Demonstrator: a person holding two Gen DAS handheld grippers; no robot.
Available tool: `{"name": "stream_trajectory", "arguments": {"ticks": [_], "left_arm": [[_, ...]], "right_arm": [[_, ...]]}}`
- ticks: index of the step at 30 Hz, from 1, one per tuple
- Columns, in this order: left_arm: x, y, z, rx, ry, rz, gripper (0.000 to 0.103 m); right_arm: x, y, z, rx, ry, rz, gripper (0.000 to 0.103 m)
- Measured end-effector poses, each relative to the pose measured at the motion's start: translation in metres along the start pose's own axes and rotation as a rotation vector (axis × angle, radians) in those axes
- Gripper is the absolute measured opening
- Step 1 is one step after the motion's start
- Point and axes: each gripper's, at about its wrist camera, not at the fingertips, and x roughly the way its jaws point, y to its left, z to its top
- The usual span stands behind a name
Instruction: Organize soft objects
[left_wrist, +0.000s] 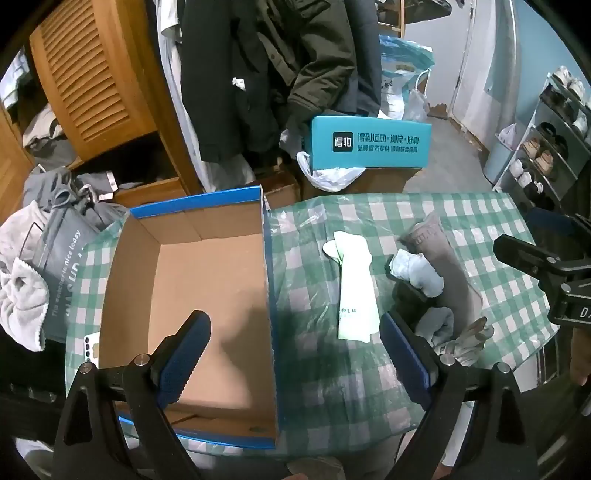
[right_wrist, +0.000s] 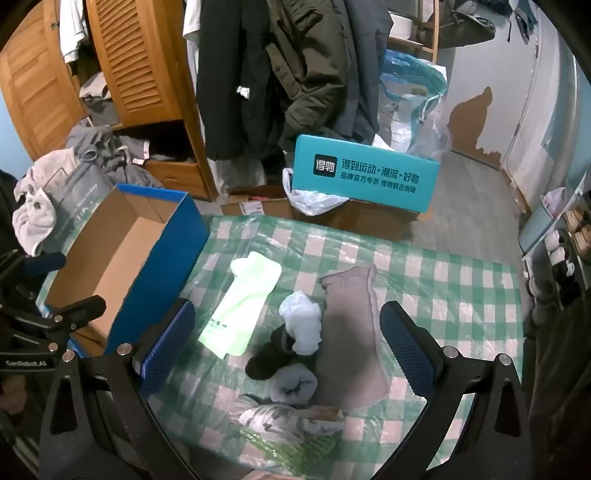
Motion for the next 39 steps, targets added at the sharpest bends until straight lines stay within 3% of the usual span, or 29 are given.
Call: {"name": "stream_trajectory", "arguments": {"ticks": [15,39], "left_arm": [[-0.005,0.001,-0.003,-0.012,-0.042,0.005,0.094],[0.003,-0.001,-0.011,-0.008,-0.014,0.0,0.094]], "right_arm": [[0.002,0.0,0.0,-0.001,0.006,0.003,0.101],[0.004,0.001,-0.001,0.0,0.014,0.006,0.101]]}}
